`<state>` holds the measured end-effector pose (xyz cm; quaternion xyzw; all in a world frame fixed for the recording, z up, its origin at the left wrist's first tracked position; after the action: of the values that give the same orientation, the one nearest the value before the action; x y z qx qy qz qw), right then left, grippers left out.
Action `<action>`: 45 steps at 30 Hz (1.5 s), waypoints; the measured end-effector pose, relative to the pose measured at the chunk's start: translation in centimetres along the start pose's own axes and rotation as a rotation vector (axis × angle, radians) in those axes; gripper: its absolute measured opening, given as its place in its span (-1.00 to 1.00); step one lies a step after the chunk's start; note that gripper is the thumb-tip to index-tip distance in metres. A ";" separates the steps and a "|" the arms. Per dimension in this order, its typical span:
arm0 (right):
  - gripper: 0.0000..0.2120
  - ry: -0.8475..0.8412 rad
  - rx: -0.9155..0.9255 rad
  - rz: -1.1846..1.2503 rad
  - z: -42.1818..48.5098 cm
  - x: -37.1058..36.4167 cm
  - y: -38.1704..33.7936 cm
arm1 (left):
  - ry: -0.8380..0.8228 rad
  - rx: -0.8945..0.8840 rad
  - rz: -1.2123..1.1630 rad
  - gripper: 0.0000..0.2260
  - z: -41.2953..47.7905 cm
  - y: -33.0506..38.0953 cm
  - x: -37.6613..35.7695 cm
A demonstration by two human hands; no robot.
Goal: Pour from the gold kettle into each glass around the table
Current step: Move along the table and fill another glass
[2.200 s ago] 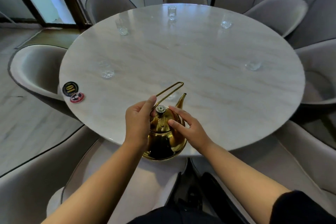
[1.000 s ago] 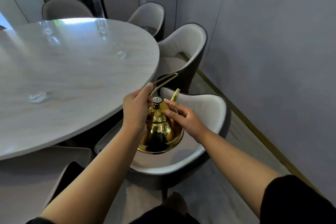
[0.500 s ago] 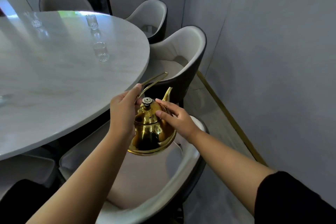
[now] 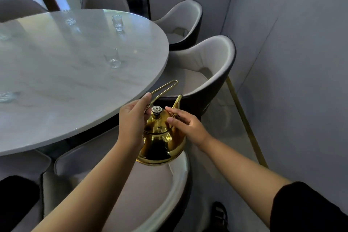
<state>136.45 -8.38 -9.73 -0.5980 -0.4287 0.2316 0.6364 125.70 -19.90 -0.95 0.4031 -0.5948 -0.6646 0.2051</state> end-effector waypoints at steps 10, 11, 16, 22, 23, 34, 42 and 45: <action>-0.53 -0.321 0.084 -0.062 6.1 9.6 1.9 | 0.315 -0.057 -0.043 -0.63 1.7 -2.7 -8.1; -0.54 -0.348 0.082 -0.056 6.8 10.1 2.1 | 0.345 -0.063 -0.048 -0.62 2.0 -3.0 -8.6; -0.57 -0.457 0.105 -0.056 10.5 11.7 3.1 | 0.461 -0.073 -0.061 -0.59 4.0 -4.2 -10.9; -0.53 -0.588 0.133 -0.106 16.7 11.7 3.9 | 0.562 -0.111 -0.084 -0.52 8.0 -5.3 -11.3; -0.52 -0.606 0.143 -0.113 17.8 11.6 3.9 | 0.576 -0.119 -0.084 -0.53 8.8 -5.4 -11.2; -0.55 -0.760 0.179 -0.174 28.5 8.4 1.3 | 0.738 -0.138 -0.113 -0.52 16.9 -3.9 -8.8; -0.46 -0.882 0.194 -0.164 33.5 5.9 0.1 | 0.873 -0.145 -0.111 -0.47 20.9 -2.5 -7.7; -0.44 -0.926 0.206 -0.180 35.2 5.3 -0.3 | 0.927 -0.154 -0.098 -0.48 22.2 -2.1 -7.5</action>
<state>110.25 15.61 -10.97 -0.3263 -0.6919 0.4587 0.4522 113.22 0.02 -1.47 0.6684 -0.3698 -0.4656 0.4469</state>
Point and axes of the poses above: each hand's wrist, its own z-axis towards the middle knuckle, its own x-axis out of the back of the hand, y = z × x, the point moved 2 cm from there along z, towards the middle knuckle, and after that the axes turned 12 degrees about -z, right-handed, at the moved point
